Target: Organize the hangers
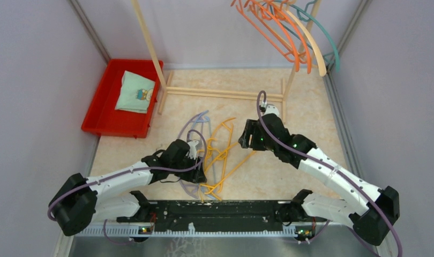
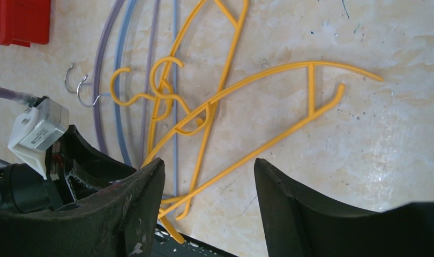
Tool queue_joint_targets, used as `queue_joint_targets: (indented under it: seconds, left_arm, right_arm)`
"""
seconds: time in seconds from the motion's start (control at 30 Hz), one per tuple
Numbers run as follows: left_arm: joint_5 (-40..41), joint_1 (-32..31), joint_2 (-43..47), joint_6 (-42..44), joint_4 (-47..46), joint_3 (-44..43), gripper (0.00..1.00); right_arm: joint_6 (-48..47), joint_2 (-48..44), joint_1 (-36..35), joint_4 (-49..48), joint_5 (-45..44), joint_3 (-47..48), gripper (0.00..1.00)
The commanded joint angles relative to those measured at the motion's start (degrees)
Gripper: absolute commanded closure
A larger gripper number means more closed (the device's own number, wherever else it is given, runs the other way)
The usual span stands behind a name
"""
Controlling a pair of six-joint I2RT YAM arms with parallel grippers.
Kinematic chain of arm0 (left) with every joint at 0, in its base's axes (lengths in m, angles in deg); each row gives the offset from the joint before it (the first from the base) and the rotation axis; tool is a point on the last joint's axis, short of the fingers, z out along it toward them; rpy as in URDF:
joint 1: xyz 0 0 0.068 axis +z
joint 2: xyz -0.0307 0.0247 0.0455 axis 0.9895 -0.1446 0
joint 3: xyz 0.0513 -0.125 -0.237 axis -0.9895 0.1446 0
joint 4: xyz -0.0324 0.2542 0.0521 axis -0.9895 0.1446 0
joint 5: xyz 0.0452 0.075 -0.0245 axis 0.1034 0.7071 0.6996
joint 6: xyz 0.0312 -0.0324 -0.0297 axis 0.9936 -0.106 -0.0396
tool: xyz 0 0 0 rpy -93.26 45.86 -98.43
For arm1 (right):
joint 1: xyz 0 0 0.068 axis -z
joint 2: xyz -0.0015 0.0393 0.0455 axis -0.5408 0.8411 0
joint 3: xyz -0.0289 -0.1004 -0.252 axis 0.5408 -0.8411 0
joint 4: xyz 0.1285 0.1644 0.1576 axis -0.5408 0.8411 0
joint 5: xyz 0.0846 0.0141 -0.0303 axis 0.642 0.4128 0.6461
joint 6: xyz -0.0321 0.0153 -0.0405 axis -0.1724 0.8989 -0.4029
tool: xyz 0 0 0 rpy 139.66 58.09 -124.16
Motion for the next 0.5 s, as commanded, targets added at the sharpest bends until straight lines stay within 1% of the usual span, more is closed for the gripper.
queue_joint_targets:
  seconds: [0.0,0.13,0.3,0.37,0.47]
  left_arm:
    - [4.9,-0.5,-0.3,-2.6,-3.2,1.0,0.43]
    - [6.0,-0.5,-1.7,-3.0,-5.3,1.9,0.40]
    - [3.5,-0.8,-6.3,-3.2,-8.7,2.5,0.42]
    - [3.3,-1.0,-7.2,-3.6,-9.9,2.6,0.47]
    - [3.0,-1.3,-7.6,-3.6,-10.2,2.4,0.62]
  right_arm:
    - [1.4,-3.4,-0.1,1.4,-1.9,-0.9,0.38]
    - [1.4,-4.9,-0.1,2.4,-2.6,-1.4,0.39]
    - [1.2,-5.1,-0.1,2.8,-2.7,-1.5,0.39]
    - [0.9,-4.9,0.0,2.8,-2.8,-1.4,0.39]
    - [0.5,-4.5,0.0,2.8,-2.8,-1.1,0.39]
